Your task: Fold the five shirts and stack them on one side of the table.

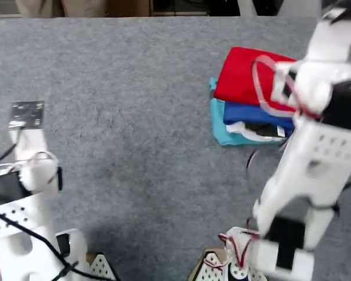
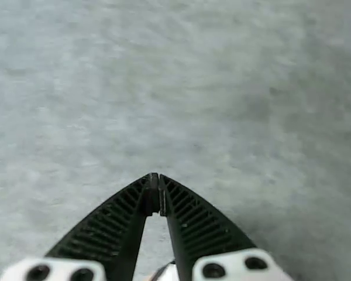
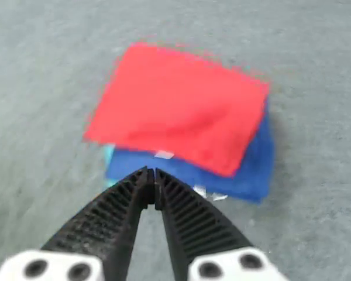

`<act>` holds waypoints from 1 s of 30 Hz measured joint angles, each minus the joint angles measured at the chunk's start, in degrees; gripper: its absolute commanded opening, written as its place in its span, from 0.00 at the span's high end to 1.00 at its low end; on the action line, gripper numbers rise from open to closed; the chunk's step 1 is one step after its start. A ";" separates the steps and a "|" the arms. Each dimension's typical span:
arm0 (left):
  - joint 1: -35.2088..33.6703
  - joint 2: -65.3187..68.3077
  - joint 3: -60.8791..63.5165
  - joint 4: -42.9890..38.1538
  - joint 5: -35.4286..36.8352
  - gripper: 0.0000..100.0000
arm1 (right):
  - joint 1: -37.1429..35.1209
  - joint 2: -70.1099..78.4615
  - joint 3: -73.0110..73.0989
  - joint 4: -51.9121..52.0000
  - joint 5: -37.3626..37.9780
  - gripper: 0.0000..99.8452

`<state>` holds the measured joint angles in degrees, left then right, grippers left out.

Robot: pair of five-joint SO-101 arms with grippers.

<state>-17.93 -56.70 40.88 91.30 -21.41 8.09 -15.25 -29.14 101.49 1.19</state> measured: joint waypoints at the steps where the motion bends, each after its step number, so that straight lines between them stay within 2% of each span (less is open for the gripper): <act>1: 2.37 0.00 0.00 0.09 0.88 0.98 | -1.05 -2.99 3.78 0.00 0.00 1.00; 4: 10.46 -0.09 3.08 0.35 2.11 0.98 | -3.87 -11.43 16.00 -0.70 1.32 1.00; 8: 18.64 -0.09 8.35 -0.35 2.20 0.98 | -5.89 -22.33 33.41 -8.18 5.27 1.00; 18: 19.52 -0.26 16.00 -8.62 2.29 0.98 | -7.38 -48.44 77.45 -32.35 6.24 0.99; 24: 20.04 -0.26 22.33 -17.85 2.29 0.98 | -14.77 -58.11 94.59 -34.90 6.15 0.99; 30: 20.04 -0.26 32.26 -28.48 2.29 0.98 | -18.46 -61.63 101.01 -35.52 6.15 0.99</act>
<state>2.11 -56.97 73.14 62.81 -19.12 -10.37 -76.88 71.87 65.98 7.34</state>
